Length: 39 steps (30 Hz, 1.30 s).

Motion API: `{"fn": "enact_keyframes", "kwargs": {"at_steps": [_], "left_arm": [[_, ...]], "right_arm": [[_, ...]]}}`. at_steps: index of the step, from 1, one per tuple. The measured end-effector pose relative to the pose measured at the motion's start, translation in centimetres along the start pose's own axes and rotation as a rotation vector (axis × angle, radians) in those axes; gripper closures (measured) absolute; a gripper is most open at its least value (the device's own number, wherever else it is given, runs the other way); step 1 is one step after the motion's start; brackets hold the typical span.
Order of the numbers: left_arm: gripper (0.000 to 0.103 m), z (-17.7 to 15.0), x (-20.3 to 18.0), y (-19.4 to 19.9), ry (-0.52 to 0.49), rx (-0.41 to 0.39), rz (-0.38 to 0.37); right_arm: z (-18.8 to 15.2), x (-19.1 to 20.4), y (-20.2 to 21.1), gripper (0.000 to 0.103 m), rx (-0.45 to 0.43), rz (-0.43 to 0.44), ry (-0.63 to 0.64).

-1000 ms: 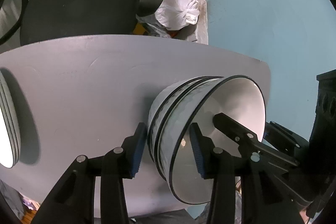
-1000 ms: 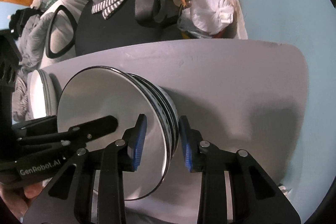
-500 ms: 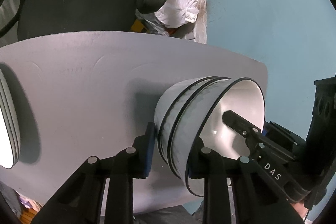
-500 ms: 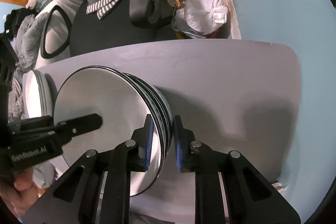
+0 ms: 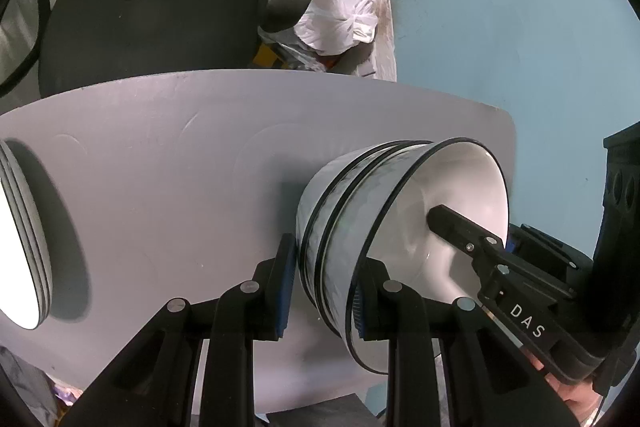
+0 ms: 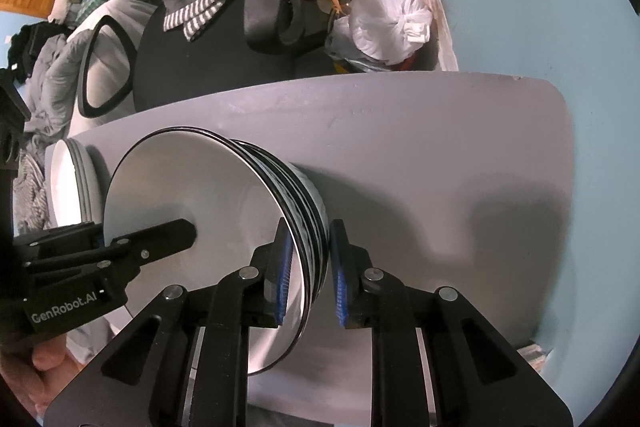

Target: Organize plates and bowls

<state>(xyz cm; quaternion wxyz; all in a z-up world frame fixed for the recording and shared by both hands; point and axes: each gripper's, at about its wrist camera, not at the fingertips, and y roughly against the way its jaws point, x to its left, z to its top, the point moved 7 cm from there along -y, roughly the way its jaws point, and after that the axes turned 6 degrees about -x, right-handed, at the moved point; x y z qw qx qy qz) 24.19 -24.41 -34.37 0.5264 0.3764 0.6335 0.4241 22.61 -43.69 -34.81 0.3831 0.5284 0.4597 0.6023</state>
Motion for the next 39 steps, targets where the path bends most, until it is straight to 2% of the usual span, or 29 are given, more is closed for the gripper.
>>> {"fn": "enact_keyframes", "kwargs": {"at_steps": [9,14,18,23,27,39], "left_arm": [[0.079,0.0,0.4,-0.2,0.051,0.007,-0.031],[0.079,-0.7,0.5,-0.2,-0.014,0.024,0.017],[0.079,-0.8,1.0,-0.4,0.019,0.039,-0.022],[0.076,-1.0,1.1,-0.6,0.056,0.049,-0.078],[0.076,-1.2,0.7,-0.6,0.028,0.025,-0.06],[0.078,-1.4,0.4,-0.4,0.007,0.027,-0.049]], "right_arm": [[0.1,0.3,0.1,0.086,-0.005,-0.035,0.003],[0.1,0.0,0.1,0.086,0.021,-0.025,-0.008],[-0.3,-0.3,-0.1,0.086,0.06,0.012,-0.032],[-0.6,-0.6,-0.1,0.086,0.049,0.079,-0.095],[-0.9,-0.1,0.2,0.086,0.012,0.045,-0.061],[-0.9,0.0,0.3,0.088,0.012,0.001,-0.052]]}}
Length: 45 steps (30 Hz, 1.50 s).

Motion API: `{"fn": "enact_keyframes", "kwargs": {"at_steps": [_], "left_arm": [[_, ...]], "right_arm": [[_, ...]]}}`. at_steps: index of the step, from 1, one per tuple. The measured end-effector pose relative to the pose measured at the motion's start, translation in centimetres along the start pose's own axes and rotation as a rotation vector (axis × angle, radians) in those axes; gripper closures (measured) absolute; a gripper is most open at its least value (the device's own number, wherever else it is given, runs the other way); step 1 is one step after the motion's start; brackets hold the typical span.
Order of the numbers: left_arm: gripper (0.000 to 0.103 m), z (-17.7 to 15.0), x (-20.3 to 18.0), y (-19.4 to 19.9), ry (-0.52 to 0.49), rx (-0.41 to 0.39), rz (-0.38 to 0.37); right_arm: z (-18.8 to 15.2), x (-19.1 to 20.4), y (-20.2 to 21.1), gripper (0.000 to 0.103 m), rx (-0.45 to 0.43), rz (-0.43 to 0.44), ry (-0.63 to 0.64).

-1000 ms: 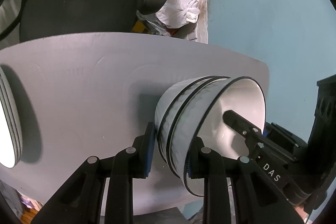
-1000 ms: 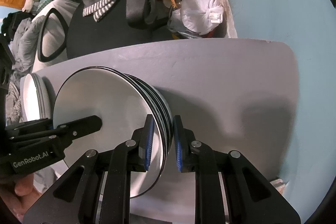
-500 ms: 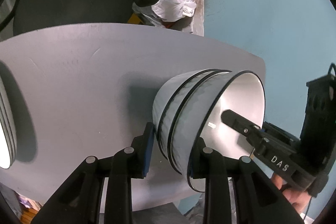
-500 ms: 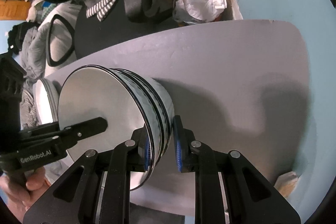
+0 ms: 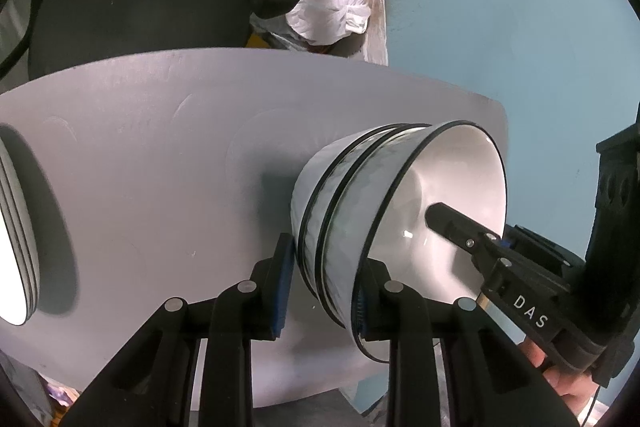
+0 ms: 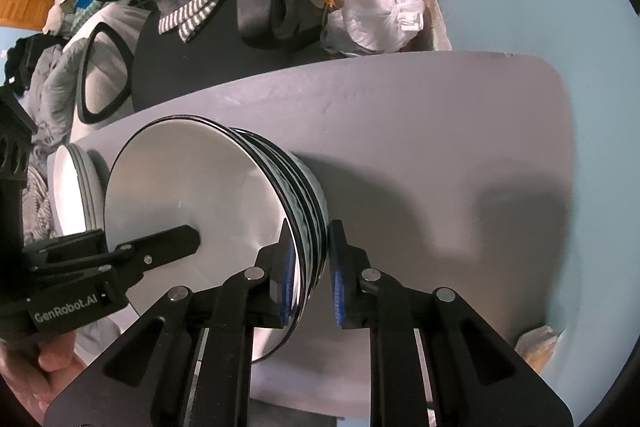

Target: Organize plates and bowls

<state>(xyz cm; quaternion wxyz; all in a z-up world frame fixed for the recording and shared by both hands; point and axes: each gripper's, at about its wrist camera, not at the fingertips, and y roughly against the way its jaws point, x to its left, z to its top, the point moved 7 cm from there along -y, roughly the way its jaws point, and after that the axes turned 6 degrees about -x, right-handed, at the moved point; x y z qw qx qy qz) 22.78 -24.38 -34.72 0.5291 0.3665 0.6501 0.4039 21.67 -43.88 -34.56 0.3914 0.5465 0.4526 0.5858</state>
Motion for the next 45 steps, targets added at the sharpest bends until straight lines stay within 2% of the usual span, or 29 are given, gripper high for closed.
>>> {"fn": "enact_keyframes", "kwargs": {"at_steps": [13,22,32,45], "left_arm": [[0.078,0.1,1.2,0.5,0.013,-0.012,-0.005],[0.078,-0.6,3.9,2.2,0.047,-0.036,-0.008],[0.078,-2.7,8.9,6.2,0.084,-0.08,0.006],[0.078,-3.4,15.1,11.3,0.166,-0.166,0.006]], "right_arm": [[-0.7,2.2,0.0,0.088,0.01,-0.001,0.024],[-1.0,6.0,0.2,0.088,0.019,-0.033,0.099],[-1.5,12.5,0.4,0.088,0.024,-0.015,0.175],[-1.4,21.0,0.4,0.088,0.002,-0.006,0.277]]}}
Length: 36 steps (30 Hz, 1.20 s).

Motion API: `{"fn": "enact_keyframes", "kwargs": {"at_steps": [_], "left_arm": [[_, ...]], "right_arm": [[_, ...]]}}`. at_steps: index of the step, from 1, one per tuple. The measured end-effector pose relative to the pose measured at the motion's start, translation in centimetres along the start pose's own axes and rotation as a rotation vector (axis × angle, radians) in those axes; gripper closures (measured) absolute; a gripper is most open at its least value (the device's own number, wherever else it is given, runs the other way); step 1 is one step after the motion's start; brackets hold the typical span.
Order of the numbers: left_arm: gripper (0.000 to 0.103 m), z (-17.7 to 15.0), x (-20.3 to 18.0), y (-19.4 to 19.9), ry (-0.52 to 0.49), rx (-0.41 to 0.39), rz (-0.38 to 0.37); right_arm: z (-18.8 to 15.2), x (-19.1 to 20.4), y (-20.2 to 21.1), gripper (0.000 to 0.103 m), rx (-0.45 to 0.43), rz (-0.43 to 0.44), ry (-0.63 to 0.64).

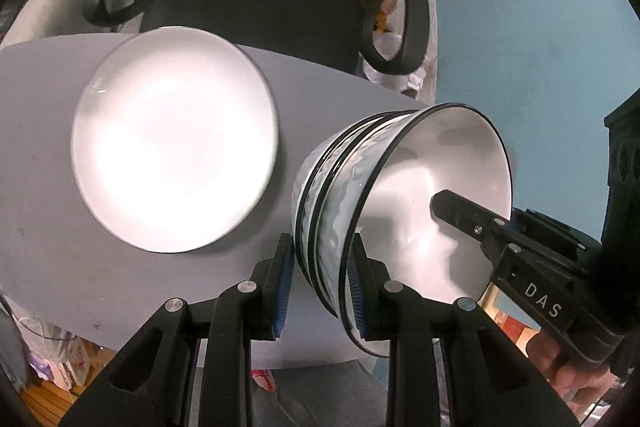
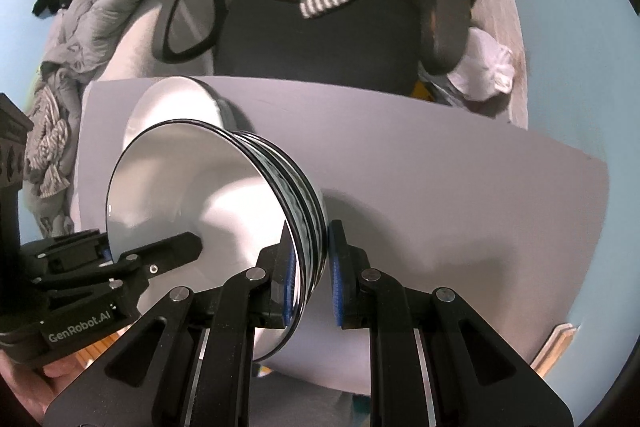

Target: Organize plates and bowls

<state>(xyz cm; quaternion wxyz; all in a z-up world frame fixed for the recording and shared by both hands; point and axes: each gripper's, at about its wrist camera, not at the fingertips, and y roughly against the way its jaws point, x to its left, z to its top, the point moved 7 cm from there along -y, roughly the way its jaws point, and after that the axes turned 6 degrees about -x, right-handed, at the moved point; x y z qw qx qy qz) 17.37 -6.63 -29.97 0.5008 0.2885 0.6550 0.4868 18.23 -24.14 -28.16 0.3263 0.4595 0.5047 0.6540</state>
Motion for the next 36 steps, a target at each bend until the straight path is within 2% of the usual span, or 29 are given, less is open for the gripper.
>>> {"fn": "enact_keyframes", "kwargs": {"at_steps": [11,21,27,36], "left_arm": [[0.078,0.9,5.7,2.4,0.065,-0.029,-0.005],[0.078,1.2,9.9,3.0,0.111,-0.028,0.022],[0.078,1.4,11.1,2.8,0.133,-0.015,0.031],[0.078,1.7,11.5,2.5,0.115,-0.009,0.044]], "right_arm": [[2.4,6.4,-1.3,0.088,-0.009,0.005,0.067],[3.5,10.7,-4.3,0.088,0.028,0.008,0.098],[4.0,12.0,-5.9,0.088,0.049,0.017,0.102],[4.5,12.2,-7.1,0.088,0.053,0.027,0.083]]}}
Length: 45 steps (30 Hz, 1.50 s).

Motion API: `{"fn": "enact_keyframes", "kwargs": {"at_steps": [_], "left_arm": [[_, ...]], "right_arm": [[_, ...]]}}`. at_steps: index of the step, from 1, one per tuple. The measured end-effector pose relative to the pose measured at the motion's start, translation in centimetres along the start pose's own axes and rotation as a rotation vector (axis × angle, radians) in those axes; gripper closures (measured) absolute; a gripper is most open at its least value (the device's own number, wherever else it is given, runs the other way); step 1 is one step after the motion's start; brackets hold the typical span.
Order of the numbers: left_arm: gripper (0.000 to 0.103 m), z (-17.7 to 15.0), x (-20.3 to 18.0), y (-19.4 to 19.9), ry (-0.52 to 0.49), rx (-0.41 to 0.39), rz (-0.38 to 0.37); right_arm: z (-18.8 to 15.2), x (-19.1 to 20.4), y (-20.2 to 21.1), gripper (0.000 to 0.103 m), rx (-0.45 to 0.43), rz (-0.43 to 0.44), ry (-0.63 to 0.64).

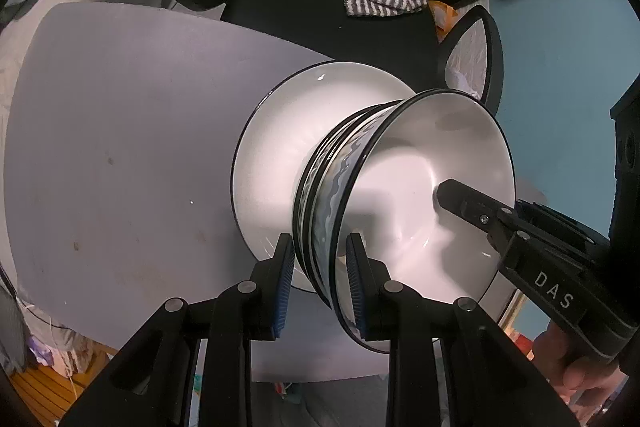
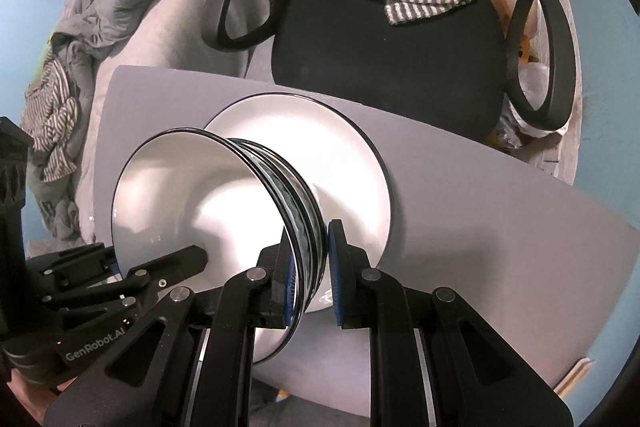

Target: Organize plates and bowls

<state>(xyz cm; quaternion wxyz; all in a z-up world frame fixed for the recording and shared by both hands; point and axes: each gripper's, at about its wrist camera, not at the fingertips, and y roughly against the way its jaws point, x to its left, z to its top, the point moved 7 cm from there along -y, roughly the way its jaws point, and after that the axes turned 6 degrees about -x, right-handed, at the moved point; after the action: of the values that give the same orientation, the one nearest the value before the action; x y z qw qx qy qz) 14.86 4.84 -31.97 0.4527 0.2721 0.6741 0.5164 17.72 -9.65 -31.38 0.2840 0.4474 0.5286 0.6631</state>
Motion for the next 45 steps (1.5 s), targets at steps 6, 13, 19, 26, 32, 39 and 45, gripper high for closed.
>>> {"fn": "enact_keyframes", "kwargs": {"at_steps": [6,13,19,26,32,39,45], "left_arm": [[0.078,-0.4,0.4,-0.4,-0.005,-0.004,0.027],[0.078,-0.2,0.5,0.0,0.001,-0.042,0.028],[0.078,-0.3,0.7,-0.2,0.007,-0.048,0.025],[0.077,-0.8,1.0,0.0,0.029,-0.093,-0.003],[0.062,-1.3,2.0,1.3,0.027,-0.145,0.018],[0.046,-2.8,2.8,4.3,0.02,-0.235,0.05],[0.038,-4.3,2.0,7.7,-0.016,-0.321,0.088]], "right_arm": [[-0.4,0.3,-1.0,0.088,0.019,-0.001,-0.003],[-0.9,0.3,-1.6,0.088,0.021,-0.002,0.001],[-0.8,0.4,-1.5,0.088,0.001,-0.007,0.012],[-1.1,0.8,-1.5,0.071,0.004,0.032,-0.013],[-1.3,0.8,-0.4,0.049,-0.053,-0.026,-0.009],[-1.6,-0.6,2.5,0.046,-0.166,-0.144,-0.005],[-2.2,-0.6,5.1,0.044,-0.237,-0.187,0.009]]}}
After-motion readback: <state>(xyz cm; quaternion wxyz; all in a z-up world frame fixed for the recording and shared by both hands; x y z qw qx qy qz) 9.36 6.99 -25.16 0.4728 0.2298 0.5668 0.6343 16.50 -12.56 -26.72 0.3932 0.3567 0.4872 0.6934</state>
